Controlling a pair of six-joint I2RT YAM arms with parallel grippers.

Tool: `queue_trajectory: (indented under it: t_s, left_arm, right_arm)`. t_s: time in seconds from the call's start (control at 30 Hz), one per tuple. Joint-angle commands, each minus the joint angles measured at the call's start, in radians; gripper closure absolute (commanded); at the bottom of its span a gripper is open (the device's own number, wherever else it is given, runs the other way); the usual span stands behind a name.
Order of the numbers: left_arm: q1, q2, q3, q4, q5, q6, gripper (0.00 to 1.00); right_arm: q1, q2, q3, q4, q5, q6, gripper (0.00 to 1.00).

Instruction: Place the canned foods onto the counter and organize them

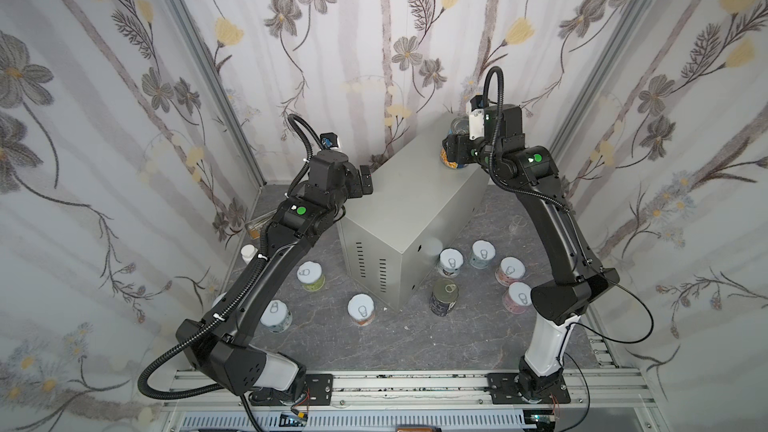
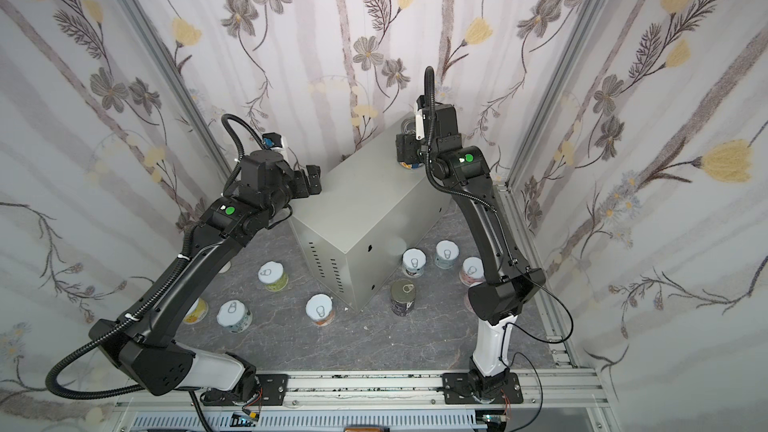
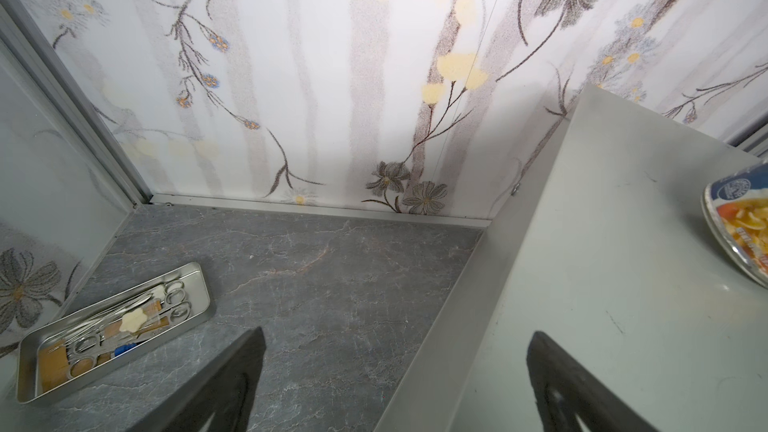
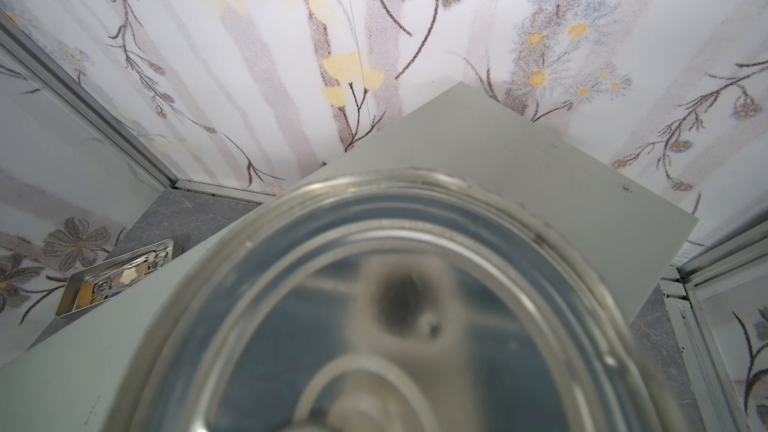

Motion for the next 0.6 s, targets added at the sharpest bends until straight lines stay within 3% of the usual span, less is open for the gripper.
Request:
queue_trajectory:
  t_s: [0.0,0.33,0.57]
  left_arm:
    - [0.000,-0.017,-0.013,0.030,-0.027,0.001,0.00]
    - [0.000,-0.036,-0.038,0.030,-0.037,0.001,0.00]
    - [0.000,-0.043,-0.051,0.032,-0.035,-0.006,0.00]
  right_arm:
    - [-0.008,0.025,0.008,0.070,0.003,-0.009,0.27]
    - [-0.015,0.046,0.008,0.116,-0.010,-0.025,0.01]
    - [-0.015,0.036,0.008,0.137,-0.009,-0.039,0.00]
